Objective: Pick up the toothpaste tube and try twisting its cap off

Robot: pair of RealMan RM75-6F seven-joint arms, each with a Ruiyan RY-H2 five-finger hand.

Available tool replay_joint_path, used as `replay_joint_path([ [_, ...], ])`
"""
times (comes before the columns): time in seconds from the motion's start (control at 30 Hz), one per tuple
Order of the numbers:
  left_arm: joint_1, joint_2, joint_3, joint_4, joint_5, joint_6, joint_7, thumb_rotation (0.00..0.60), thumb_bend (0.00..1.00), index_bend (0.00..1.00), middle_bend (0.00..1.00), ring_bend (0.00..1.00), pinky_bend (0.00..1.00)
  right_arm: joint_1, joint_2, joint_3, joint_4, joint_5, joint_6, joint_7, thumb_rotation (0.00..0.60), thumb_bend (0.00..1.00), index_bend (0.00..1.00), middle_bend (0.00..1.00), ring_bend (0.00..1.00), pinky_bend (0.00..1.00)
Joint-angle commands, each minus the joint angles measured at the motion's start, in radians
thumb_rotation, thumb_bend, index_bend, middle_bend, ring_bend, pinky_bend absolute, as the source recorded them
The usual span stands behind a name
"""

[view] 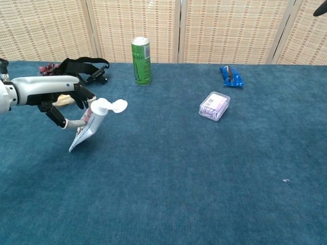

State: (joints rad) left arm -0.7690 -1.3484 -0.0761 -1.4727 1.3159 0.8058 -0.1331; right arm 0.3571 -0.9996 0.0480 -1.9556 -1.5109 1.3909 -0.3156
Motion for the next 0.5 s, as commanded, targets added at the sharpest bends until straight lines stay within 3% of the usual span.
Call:
replay_joint_path([
  [0.03,0.013,-0.011,-0.002,0.01,-0.012,0.029,0.046,0.6,0.37,0.45,0.42,0.24,0.2,-0.008,0.004,0.002,0.004,-0.004,0.002,0.007,0.6,0.3,0.23,0.02,0.0,0.0],
  [0.13,0.02,-0.012,-0.001,0.002,-0.022,0.047,0.097,0.6,0.37,0.4,0.4,0.23,0.2,-0.015,0.008,0.002,0.007,-0.008,0.0,0.014,0.6,0.3,0.23,0.02,0.0,0.0],
  [0.37,0.031,0.021,-0.022,-0.083,-0.054,0.095,0.2,0.6,0.3,0.06,0.22,0.1,0.2,-0.037,0.016,0.012,0.015,-0.017,0.02,0.035,0.6,0.3,0.23,0.02,0.0,0.0],
  [0.5,0.045,0.075,-0.042,-0.17,-0.069,0.139,0.243,0.6,0.29,0.03,0.2,0.09,0.19,-0.055,0.031,0.016,0.021,-0.02,0.037,0.051,0.6,0.3,0.23,0.02,0.0,0.0],
])
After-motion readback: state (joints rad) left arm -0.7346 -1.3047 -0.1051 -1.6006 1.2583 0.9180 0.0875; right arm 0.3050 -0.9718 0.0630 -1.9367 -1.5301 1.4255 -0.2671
